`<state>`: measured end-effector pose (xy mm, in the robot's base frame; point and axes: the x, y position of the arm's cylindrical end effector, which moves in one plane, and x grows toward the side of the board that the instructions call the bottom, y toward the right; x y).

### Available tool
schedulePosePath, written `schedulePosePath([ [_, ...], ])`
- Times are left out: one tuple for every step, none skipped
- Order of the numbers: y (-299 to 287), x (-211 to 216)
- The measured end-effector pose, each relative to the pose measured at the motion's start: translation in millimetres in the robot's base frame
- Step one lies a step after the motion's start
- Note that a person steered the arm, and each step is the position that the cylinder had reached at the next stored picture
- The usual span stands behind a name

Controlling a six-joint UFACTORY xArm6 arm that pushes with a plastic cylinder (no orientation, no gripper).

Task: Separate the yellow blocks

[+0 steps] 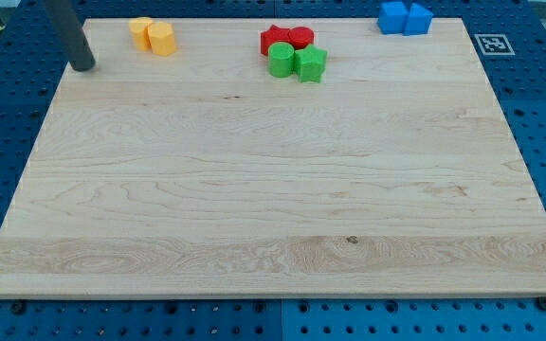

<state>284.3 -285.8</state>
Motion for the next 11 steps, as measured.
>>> schedulePosePath([
  [-8,-31],
  [-8,-64],
  [19,-93],
  [28,-93],
  [49,-93],
  [80,-92],
  [84,-73],
  [80,-52],
  [86,-45],
  [84,-30],
  [77,-18],
])
